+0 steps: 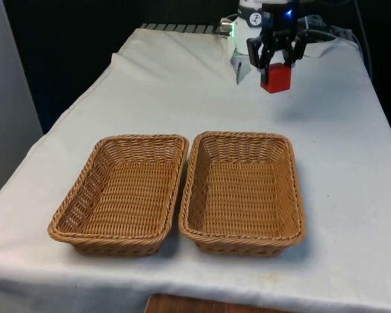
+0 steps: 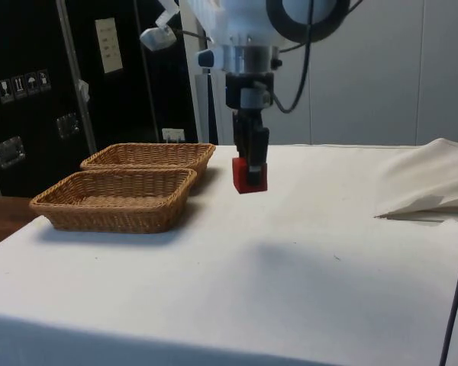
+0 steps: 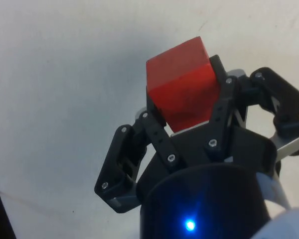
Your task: Pick up the red cube and place it into the right basket.
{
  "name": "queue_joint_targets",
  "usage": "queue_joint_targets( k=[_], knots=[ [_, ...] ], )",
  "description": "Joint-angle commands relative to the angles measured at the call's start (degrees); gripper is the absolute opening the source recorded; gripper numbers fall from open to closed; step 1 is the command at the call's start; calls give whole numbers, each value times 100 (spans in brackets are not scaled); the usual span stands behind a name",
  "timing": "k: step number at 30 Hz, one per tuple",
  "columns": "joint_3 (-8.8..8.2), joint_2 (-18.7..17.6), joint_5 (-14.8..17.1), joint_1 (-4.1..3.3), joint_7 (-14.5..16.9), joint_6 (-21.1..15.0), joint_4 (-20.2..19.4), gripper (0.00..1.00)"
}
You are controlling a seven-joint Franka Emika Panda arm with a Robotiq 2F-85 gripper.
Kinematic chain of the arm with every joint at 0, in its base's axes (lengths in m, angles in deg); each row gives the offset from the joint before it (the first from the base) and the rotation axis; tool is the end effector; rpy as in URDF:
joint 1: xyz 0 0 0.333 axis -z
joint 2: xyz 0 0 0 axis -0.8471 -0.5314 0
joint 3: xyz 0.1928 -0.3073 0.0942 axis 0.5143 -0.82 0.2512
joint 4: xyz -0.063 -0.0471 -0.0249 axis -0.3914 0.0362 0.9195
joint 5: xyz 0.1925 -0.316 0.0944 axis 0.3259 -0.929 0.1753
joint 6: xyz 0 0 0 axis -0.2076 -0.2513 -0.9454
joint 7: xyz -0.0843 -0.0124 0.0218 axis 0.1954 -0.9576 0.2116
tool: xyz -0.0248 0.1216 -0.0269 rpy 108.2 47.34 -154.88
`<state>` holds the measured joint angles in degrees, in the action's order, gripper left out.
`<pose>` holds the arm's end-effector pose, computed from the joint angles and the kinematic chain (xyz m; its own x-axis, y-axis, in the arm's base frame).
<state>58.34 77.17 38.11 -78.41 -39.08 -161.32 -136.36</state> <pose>0.4357 0.0536 0.3198 0.8564 0.5079 0.0930 0.5080 -0.8610 0.0246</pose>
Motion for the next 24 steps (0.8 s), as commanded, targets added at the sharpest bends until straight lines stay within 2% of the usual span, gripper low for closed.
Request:
queue_joint_targets(
  k=[1, 5, 6, 7, 14, 15, 17, 24],
  knots=[
    [-17, -74, -29, 23, 0, 74, 132, 3],
    [-34, -178, 17, 40, 69, 206, 367, 3],
    [-29, -138, 0, 29, 40, 149, 292, 3],
    [-46, -235, 34, 46, 97, 258, 481, 3],
    [-103, -401, 40, 92, 160, 453, 819, 3],
    [-109, -395, 0, 80, 115, 395, 791, 3],
    [-149, -441, 17, 103, 149, 539, 934, 3],
    [-241, -493, 6, 115, 69, 682, 1106, 3]
  ],
)
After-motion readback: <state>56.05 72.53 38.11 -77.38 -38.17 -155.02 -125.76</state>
